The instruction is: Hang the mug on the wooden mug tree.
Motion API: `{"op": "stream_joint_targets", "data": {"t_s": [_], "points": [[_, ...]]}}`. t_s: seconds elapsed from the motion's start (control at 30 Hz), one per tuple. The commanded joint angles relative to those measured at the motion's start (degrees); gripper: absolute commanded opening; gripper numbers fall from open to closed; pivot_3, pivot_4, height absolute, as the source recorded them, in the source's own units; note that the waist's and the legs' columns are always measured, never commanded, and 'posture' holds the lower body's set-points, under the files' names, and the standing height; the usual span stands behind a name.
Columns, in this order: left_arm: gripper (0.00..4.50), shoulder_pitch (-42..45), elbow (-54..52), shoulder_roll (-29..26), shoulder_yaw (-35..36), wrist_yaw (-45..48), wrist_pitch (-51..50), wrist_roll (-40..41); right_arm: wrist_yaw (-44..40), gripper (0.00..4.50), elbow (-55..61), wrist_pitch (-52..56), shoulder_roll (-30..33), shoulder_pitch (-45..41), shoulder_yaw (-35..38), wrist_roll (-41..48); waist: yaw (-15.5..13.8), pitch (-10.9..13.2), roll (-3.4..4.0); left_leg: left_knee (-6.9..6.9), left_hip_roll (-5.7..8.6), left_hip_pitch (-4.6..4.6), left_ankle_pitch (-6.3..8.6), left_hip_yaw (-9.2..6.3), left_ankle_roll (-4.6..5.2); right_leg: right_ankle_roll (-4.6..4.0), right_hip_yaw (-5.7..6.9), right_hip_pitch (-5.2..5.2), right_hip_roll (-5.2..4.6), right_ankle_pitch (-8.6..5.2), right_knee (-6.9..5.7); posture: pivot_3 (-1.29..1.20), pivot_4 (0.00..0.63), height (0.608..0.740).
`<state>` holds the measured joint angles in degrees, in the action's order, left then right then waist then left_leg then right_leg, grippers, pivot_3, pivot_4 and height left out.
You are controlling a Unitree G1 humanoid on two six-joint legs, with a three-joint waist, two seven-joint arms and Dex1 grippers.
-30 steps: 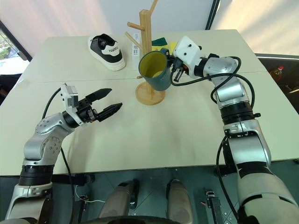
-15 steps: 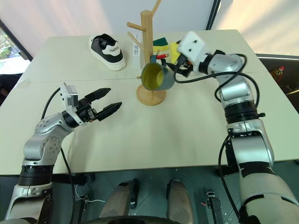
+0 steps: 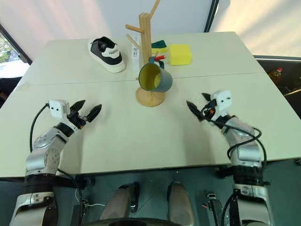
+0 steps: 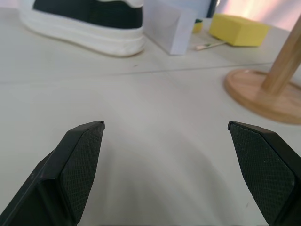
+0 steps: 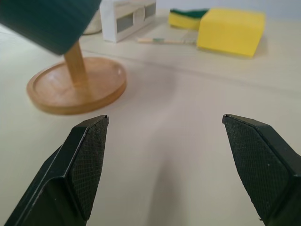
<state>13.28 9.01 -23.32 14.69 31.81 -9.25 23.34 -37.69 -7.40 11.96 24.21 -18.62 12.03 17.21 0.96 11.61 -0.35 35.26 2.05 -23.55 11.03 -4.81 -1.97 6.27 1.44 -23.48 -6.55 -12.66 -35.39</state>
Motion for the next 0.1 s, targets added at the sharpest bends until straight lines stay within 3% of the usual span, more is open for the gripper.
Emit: {"op": "stream_joint_targets", "data": {"t_s": [0.03, 0.1], "points": [[4.50, -0.9, -1.0, -0.1, 1.0, -0.6, 1.8, -0.7, 0.9, 4.02, 0.6, -1.8, -1.5, -0.5, 1.3, 2.3, -0.1, 0.0, -0.02, 0.01, 0.00, 0.04, 0.00, 0.00, -0.01, -0.03, 0.00, 0.09, 0.00, 0.02, 0.09, 0.00, 0.150, 0.740], [4.50, -1.5, -1.5, -0.2, 1.2, -0.7, 1.5, -0.3, 1.0, 4.02, -0.2, -2.1, -2.0, -0.5, 1.2, 2.5, -0.2, 0.0, -0.02, 0.01, -0.01, 0.08, 0.01, 0.00, -0.02, -0.06, 0.00, 0.18, -0.02, 0.04, 0.18, 0.00, 0.150, 0.740]]}}
